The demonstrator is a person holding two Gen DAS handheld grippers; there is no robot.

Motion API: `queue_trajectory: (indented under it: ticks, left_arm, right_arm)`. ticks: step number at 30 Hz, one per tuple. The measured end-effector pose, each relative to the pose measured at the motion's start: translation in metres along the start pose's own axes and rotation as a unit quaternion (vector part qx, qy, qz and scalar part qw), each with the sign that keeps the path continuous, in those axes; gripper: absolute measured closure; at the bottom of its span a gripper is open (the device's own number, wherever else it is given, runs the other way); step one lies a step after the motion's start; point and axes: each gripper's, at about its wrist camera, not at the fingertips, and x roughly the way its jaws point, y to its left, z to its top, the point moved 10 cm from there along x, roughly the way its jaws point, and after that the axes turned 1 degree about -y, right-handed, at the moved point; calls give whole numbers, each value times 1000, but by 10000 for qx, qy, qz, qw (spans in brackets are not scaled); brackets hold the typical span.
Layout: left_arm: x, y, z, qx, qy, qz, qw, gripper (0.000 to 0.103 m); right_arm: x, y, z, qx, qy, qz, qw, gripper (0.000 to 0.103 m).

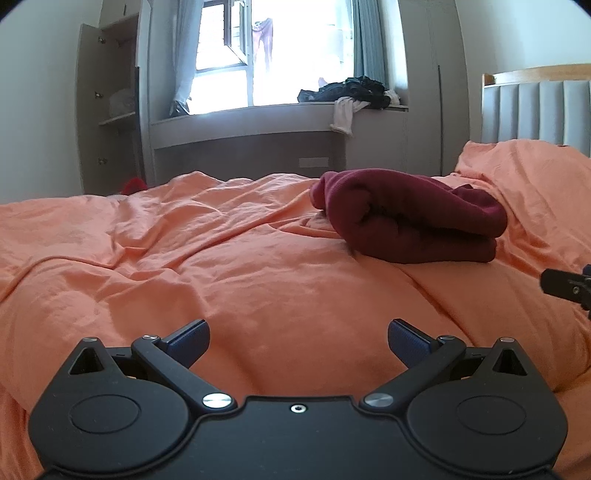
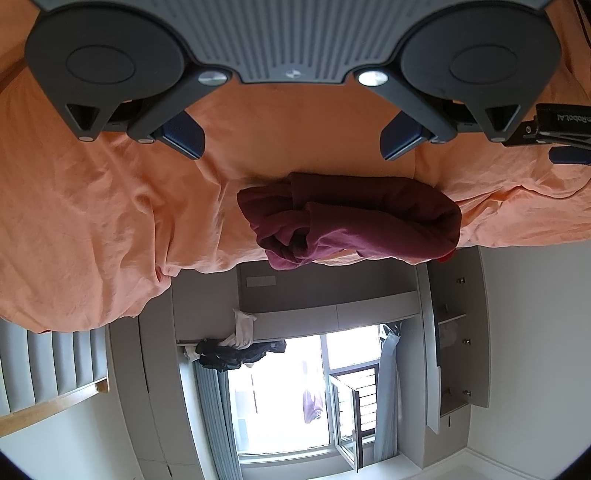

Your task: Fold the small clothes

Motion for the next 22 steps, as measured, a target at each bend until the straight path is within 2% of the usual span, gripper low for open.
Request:
queue_trajectory:
  ticks: [3,22]
  left_arm:
    - [-2,2,2,81,-52,185,9998,1]
    - [-9,11,9,-26,-184,276,9994,1]
  right_arm:
    - [1,0,-1,8,21,15,10000,0]
    - [6,3,-5,-37,105,-18,9999,0]
